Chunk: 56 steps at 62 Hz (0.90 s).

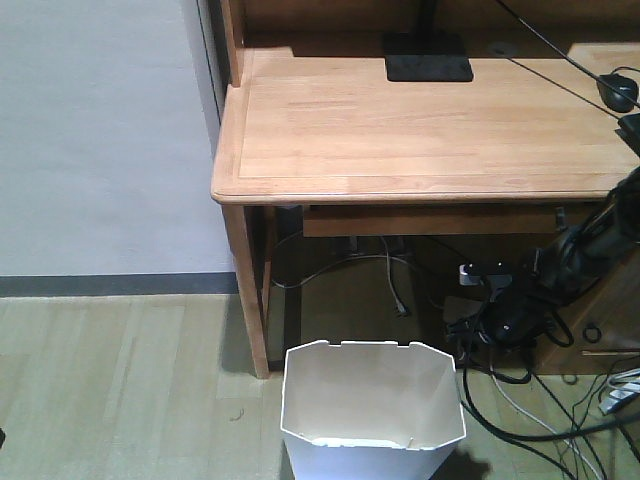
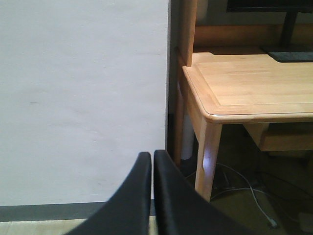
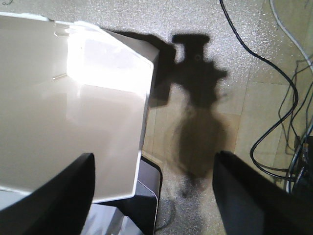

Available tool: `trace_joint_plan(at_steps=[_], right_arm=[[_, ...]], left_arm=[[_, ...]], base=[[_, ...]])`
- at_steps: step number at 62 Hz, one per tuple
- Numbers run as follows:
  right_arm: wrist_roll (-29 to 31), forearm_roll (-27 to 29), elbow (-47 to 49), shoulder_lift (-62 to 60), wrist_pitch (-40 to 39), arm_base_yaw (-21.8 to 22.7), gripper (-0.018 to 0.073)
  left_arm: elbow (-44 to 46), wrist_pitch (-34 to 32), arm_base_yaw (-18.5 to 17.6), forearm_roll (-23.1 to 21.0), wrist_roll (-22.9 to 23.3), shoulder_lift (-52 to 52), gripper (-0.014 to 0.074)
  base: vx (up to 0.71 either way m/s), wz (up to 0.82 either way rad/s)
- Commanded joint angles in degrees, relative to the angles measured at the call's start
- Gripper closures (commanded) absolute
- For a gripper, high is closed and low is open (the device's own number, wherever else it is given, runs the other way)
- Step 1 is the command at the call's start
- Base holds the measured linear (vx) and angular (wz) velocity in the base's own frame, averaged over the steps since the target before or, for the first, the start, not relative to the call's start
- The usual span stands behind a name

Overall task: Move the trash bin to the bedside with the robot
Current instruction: 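Lower the right gripper down to the rim of the white bin, then close the right gripper on the bin rim and lift the bin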

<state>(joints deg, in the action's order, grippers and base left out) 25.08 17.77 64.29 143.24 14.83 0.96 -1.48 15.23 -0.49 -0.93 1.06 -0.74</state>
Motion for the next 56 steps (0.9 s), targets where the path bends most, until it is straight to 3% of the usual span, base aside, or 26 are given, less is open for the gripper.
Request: trace_joint_plan(at_steps=[1,28,56], right_arm=[[1.18,0.16,2.74,-0.24,-0.24,0.04,0.0059],[1.40,0.72,11.08,11.39,0.43,0.04,0.0053],[1.24,3.04,23.18,22.53,7.74,0.04,0.0056]], left_arm=[[-1.07,-3.98,-0.34,-0.13,0.25,-0.71,0.0602],[-1.07,-3.98,-0.34,-0.13,0.25,-0.71,0.0602],[-1.07,-3.98,-0.34,-0.13,0.25,-0.71,0.0602]], base=[[0.00,0.00],[0.00,0.00],[0.00,0.00]])
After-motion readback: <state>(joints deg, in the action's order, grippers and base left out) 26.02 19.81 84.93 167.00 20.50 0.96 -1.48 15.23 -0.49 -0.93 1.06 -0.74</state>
